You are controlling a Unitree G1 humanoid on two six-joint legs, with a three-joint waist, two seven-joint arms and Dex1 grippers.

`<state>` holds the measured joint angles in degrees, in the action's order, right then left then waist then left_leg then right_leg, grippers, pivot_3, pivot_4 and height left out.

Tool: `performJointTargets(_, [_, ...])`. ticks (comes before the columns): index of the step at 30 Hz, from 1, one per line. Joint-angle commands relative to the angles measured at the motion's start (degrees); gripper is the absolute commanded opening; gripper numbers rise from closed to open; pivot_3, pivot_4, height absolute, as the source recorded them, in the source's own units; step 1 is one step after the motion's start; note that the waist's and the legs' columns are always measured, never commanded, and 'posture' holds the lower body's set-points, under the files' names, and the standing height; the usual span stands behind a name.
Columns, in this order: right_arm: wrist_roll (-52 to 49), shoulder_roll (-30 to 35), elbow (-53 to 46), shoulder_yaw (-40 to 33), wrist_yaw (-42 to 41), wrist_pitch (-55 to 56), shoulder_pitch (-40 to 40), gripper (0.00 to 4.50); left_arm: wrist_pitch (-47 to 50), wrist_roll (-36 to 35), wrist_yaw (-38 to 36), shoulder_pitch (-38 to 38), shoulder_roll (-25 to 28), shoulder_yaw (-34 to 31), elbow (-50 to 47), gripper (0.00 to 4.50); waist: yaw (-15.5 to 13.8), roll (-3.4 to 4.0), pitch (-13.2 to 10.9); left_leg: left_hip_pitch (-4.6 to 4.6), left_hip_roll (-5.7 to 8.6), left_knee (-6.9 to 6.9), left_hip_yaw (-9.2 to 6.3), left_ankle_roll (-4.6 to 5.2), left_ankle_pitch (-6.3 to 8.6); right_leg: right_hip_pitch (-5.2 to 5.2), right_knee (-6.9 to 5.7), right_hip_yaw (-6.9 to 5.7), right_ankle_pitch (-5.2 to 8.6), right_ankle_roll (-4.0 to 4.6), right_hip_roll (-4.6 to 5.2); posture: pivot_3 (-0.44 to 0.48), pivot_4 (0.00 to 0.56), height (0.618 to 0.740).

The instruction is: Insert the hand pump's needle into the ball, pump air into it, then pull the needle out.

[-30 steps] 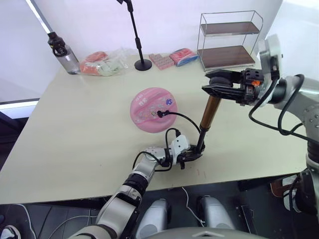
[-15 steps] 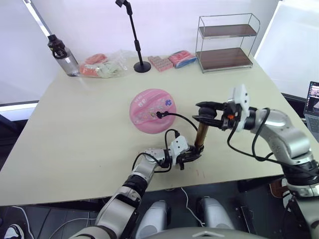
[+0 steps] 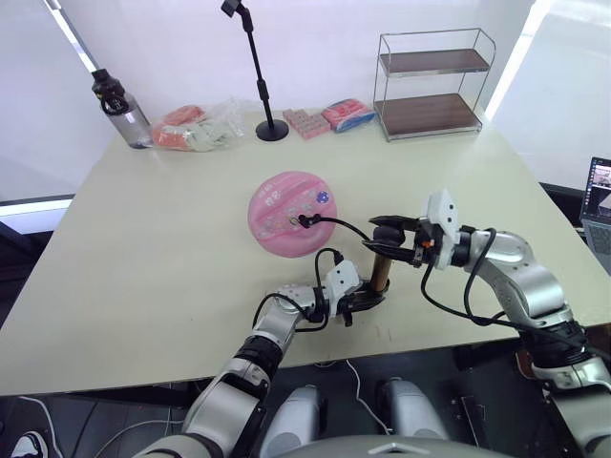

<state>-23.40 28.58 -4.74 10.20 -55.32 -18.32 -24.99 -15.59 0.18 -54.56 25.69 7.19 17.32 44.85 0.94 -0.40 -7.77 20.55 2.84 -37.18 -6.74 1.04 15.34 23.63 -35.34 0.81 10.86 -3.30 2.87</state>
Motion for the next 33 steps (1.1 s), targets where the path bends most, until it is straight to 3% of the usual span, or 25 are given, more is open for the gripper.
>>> performJointTargets(1, [-3.83, 1.12, -4.04, -2.85, -0.23, -5.73, -3.07, 1.77, 2.51, 2.0, -0.51, -3.14, 1.34, 1.01, 4.88, 1.11, -0.02, 0.05, -0.05, 0.0, 0.0, 0.0, -0.01, 0.0, 0.0, 0.0, 0.0, -0.01, 0.0, 0.0, 0.0, 0.0, 0.15, 0.74])
performJointTargets(10, [-15.22, 6.44, -12.26, -12.75, 1.57, -19.05, -14.38, 1.77, 2.56, 1.93, -0.84, -3.17, 1.54, 1.21, 4.67, 1.11, -0.16, 0.22, -0.53, 0.24, 0.05, 0.03, -0.05, 0.0, 0.0, 0.19, 0.07, -0.04, 0.0, 0.0, 0.06, 0.0, 0.15, 0.74])
performJointTargets(20, [-21.52, 10.4, -14.74, -17.67, 3.8, -25.02, -21.5, 1.77, 1.87, 1.94, -1.22, -3.01, 1.49, 1.33, 4.83, 1.11, -0.18, 0.17, -0.73, 0.29, 0.04, 0.06, -0.09, 0.0, 0.0, 0.19, 0.15, -0.11, 0.0, 0.0, 0.07, 0.0, 0.15, 0.74])
performJointTargets(33, [-8.05, 6.36, -15.71, -5.47, 2.37, -10.11, -0.93, 1.77, 4.34, 2.63, -1.26, -2.25, 1.86, 2.16, 3.91, 1.11, -0.12, 0.13, -0.39, 0.14, 0.03, 0.15, -0.1, 0.06, 0.04, -0.05, 0.46, -0.15, -0.02, -0.03, 0.11, 0.0, 0.15, 0.74])
